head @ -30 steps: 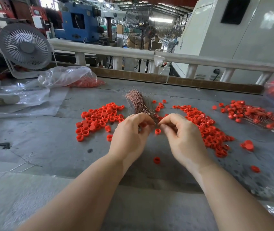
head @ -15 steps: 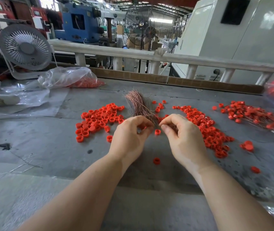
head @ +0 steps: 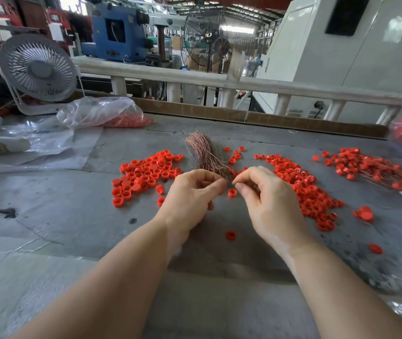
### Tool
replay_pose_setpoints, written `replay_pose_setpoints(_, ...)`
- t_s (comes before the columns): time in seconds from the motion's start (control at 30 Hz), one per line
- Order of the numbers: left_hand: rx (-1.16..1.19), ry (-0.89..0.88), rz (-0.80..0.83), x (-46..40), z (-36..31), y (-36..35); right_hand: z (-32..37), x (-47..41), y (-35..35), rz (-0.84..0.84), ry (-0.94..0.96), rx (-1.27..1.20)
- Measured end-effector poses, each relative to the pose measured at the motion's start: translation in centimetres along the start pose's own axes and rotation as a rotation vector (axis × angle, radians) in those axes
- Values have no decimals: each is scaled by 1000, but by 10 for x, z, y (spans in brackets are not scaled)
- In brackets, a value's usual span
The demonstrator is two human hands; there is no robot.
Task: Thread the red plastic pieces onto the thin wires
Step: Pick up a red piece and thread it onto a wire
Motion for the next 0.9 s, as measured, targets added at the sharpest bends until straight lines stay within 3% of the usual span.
replay_pose_setpoints(0.4,152,74,79,2,0,-3,12,2,5,-42,205,148)
replay_pose_setpoints(0.67,-76,-39,35,3,-3,-3,11,2,4,-54,193,112)
replay_pose_setpoints(0.9,-55,-99,18,3,-6,-3,6,1,2,-58,143,27)
Point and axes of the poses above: each hand's wrist, its own x-axis away from the middle knuckle, its own y-axis out of the back of the hand, z = x × y, the point moved 4 cm from there along -x, towards the middle knuckle, and after that the axes turned 13 degrees about -x, right-handed, at the moved point
